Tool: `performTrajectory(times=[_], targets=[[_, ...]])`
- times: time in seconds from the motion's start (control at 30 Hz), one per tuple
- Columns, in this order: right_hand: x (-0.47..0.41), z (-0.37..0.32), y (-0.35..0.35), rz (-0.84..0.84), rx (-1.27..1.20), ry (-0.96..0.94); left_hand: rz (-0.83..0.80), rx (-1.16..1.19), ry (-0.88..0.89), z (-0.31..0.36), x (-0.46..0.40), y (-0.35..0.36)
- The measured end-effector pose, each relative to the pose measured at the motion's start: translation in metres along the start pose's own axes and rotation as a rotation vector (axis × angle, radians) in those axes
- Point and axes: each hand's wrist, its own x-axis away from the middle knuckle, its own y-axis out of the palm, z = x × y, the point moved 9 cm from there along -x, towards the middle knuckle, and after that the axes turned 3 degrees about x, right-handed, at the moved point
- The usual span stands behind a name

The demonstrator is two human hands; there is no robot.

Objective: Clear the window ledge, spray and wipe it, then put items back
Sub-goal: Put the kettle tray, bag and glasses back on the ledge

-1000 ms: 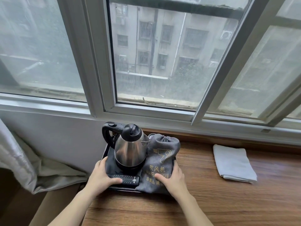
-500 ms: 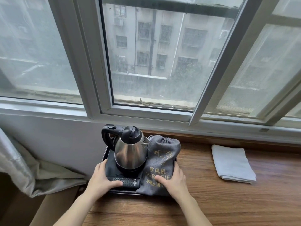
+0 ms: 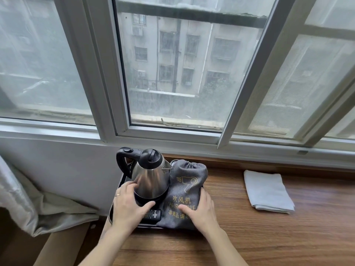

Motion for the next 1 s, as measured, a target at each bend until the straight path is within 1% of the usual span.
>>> performTrajectory(times=[0.1, 0.13, 0.2, 0.27, 0.37, 0.53, 0.7, 0.83, 0.93, 1.0], targets=[[0.003, 0.001, -0.008, 0.004, 0.034, -0.030, 0.149, 0.068, 0.133, 0.047, 0.012, -0.006], [0.004, 0.003, -0.012, 0.004, 0.038, -0.036, 0.168, 0.075, 0.170, 0.059, 0.015, -0.006], [0.004, 0.008, -0.023, 0.007, 0.053, -0.051, 0.140, 0.069, 0.238, 0.081, 0.020, 0.000], [0.004, 0.013, -0.035, 0.014, 0.076, -0.071, 0.086, 0.060, 0.309, 0.103, 0.025, 0.011], [0.006, 0.024, -0.052, 0.014, 0.110, -0.092, -0.068, 0.025, 0.405, 0.140, 0.033, 0.040], [0.014, 0.052, -0.090, 0.050, 0.143, -0.108, -0.251, -0.062, 0.382, 0.189, 0.035, 0.087], [0.016, 0.083, -0.129, 0.092, 0.167, -0.088, -0.440, -0.155, 0.424, 0.229, 0.044, 0.125], [0.022, 0.101, -0.147, 0.096, 0.153, -0.051, -0.543, -0.225, 0.441, 0.251, 0.053, 0.151], [0.031, 0.117, -0.160, 0.107, 0.152, -0.011, -0.620, -0.210, 0.471, 0.271, 0.060, 0.173], [0.041, 0.134, -0.173, 0.133, 0.122, 0.052, -0.694, -0.196, 0.516, 0.288, 0.068, 0.190]])
